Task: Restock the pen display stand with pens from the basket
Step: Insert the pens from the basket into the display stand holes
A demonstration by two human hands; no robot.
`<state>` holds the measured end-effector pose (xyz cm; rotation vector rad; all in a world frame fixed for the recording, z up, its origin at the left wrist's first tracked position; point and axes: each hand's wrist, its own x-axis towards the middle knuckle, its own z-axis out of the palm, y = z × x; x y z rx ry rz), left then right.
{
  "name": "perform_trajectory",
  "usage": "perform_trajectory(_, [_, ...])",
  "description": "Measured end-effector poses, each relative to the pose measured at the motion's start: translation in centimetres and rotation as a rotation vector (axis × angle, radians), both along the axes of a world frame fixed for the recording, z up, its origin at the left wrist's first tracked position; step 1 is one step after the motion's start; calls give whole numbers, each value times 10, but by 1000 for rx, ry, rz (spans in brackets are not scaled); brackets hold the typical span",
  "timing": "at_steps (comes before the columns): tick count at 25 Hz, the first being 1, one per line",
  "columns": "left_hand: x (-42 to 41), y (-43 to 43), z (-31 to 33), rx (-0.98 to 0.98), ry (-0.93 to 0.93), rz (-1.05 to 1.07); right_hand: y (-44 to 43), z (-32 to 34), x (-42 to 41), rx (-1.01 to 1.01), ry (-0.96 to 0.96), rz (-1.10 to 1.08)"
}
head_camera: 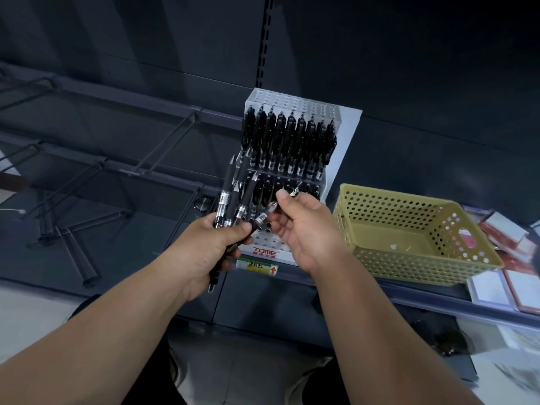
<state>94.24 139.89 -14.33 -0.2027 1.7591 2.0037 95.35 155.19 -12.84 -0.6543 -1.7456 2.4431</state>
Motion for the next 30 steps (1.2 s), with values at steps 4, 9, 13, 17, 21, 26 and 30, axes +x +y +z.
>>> perform_trajectory(4, [-3,1,-2,-1,13,11,-1,3,1,-23,3,-42])
perform_trajectory(9, [-11,-7,-11,20,-61,94,4,18,-5,467,123,-186])
perform_trajectory(13, [-20,-11,-15,84,-90,118,-4,15,-15,818,177,-127])
perform_trajectory(17, [-26,-15,-13,88,-62,121,-13,0,-32,884,187,-100])
perform_trajectory(21, [-33,-20,-14,86,-54,122,-18,-13,-43,911,184,-64])
perform_trajectory(26, [-34,-24,-17,88,-57,106,-23,-22,-49,980,156,-3])
perform_trajectory(30, [-34,-24,-15,99,-58,96,-26,-27,-52,1061,116,54])
